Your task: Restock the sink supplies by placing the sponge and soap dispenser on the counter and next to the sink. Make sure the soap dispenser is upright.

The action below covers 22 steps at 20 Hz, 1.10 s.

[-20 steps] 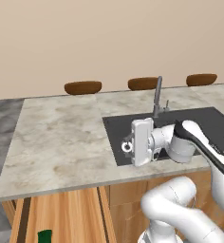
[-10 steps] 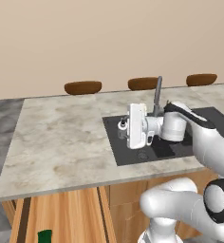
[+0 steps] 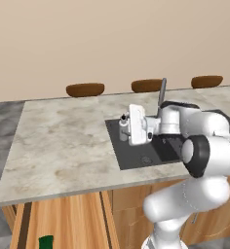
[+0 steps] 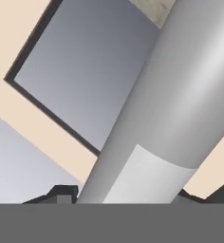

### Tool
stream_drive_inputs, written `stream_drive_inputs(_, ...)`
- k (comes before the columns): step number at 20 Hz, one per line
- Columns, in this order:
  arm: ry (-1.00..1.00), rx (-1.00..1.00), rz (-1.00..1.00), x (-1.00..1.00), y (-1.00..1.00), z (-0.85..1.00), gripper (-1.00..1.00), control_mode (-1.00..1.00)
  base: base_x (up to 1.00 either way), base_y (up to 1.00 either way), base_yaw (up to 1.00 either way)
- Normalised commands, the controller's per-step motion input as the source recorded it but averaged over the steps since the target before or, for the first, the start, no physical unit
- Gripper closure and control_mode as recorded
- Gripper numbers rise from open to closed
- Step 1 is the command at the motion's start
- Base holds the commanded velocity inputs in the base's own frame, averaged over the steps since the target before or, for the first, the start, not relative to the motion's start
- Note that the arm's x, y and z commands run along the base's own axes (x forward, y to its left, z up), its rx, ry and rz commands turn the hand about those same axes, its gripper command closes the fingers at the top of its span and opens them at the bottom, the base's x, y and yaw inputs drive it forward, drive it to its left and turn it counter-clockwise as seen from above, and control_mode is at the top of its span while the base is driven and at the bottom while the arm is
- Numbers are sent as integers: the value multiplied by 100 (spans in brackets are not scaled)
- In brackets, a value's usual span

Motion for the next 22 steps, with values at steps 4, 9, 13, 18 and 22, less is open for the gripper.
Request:
stream_drive_inputs(4,41,4,0,54,0,-33,100,-100,0,0,0)
stream_drive_inputs(9,29,1,0,45,0,-31,100,-100,0,0,0)
stream_drive_inputs(13,20,0,0,26,2,-26,100,-100,0,0,0)
stream_drive_inputs(18,18,0,0,16,7,-6,100,-100,0,0,0)
stream_drive_inputs(22,18,0,0,20,6,-11,100,-100,0,0,0)
